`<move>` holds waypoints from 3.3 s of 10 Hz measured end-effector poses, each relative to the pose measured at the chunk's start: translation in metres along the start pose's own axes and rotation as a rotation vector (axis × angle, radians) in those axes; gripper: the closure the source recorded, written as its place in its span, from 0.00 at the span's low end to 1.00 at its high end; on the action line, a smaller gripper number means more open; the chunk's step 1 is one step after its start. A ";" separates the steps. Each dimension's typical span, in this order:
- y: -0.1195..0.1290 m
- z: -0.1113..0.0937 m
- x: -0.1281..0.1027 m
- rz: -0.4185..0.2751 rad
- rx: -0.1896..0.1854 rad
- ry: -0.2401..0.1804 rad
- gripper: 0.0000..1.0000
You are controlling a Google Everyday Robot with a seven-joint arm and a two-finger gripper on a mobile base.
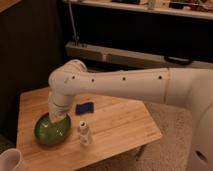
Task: Knock the bottle over
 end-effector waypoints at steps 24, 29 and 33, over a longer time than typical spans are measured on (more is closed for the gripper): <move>0.074 -0.004 0.124 0.412 0.036 0.132 0.84; 0.050 -0.002 0.132 0.474 0.166 0.099 0.84; 0.005 0.058 0.113 0.482 0.125 0.049 0.84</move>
